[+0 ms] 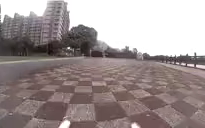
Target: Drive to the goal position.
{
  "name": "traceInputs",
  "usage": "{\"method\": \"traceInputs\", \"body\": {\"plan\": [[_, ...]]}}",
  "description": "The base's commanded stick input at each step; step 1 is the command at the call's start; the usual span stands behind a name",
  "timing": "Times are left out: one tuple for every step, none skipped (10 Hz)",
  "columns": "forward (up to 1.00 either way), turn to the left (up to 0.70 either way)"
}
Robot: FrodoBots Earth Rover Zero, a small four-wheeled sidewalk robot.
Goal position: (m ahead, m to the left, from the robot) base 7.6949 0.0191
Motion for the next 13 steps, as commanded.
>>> {"method": "traceInputs", "body": {"plan": [[0.70,0.08],[0.70,0.08],[0.70,0.08],[0.70,0.08],[0.70,0.08],[0.70,0.08],[0.70,0.08],[0.70,0.09],[0.70,0.09],[0.70,0.09],[0.70,0.09],[0.70,0.09],[0.70,0.09]]}}
